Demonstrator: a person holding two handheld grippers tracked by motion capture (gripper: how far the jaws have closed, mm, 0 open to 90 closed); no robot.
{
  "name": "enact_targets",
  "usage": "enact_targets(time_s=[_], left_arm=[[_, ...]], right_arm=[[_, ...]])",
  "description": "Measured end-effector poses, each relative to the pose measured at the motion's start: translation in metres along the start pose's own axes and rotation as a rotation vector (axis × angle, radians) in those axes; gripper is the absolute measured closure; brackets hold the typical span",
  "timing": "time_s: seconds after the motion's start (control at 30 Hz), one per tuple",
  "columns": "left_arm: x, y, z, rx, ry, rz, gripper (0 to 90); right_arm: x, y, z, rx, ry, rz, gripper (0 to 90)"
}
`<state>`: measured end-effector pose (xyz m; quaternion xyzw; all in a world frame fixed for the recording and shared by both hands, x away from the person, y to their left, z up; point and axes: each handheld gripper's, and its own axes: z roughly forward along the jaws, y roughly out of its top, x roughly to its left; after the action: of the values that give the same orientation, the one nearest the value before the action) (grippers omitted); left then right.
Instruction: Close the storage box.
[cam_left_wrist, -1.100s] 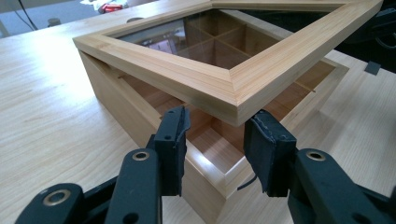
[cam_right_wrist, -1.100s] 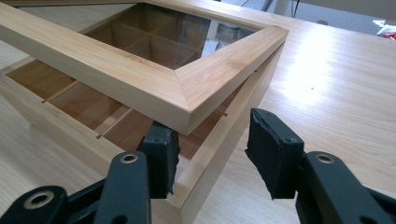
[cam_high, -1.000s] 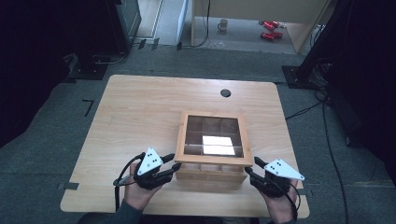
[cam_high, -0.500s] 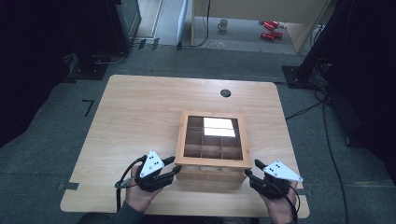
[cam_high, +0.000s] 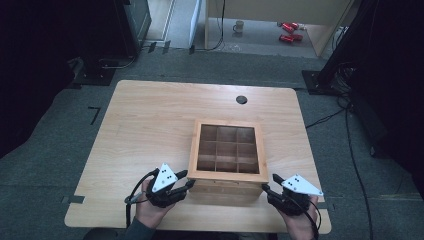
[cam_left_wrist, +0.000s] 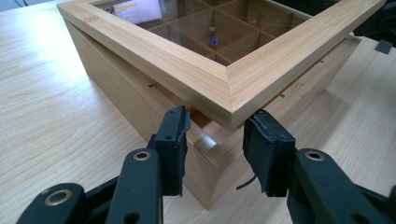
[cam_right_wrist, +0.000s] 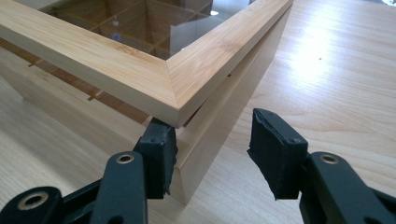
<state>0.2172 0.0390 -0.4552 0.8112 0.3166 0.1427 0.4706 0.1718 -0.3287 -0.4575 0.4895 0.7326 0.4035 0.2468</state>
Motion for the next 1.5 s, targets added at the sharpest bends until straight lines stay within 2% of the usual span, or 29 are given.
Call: enact_targets(time_s=[0.63,0.93,1.0,1.1,1.17,1.27,1.3,1.5], left_arm=[[-0.004,-0.005,-0.001,0.002,-0.004,0.003,64.0],[-0.001,-0.011,-0.004,0.016,-0.003,-0.007,64.3],[0.0,-0.011,-0.007,0.011,-0.004,-0.003,63.7],[0.004,-0.01,-0.019,-0.029,0.007,-0.017,63.4],[0.008,-0.01,-0.024,-0.038,0.023,-0.026,63.2],[0.012,-0.01,-0.027,-0.041,0.037,-0.029,63.0],[0.015,-0.01,-0.028,-0.044,0.048,-0.034,62.8],[0.02,-0.011,-0.029,-0.044,0.068,-0.043,61.5]], right_arm=[[0.0,-0.006,-0.004,0.006,0.005,0.016,50.5],[-0.002,-0.012,-0.008,0.013,0.006,0.021,49.5],[-0.002,-0.012,-0.01,0.011,0.005,0.021,49.3],[-0.004,-0.015,-0.014,0.019,0.009,0.014,47.9],[-0.007,-0.015,-0.019,-0.009,0.024,0.036,48.0],[-0.01,-0.014,-0.027,-0.034,0.011,0.047,47.9],[-0.016,-0.012,-0.033,-0.054,0.001,0.06,47.7],[-0.027,-0.01,-0.036,-0.076,-0.028,0.098,47.3]])
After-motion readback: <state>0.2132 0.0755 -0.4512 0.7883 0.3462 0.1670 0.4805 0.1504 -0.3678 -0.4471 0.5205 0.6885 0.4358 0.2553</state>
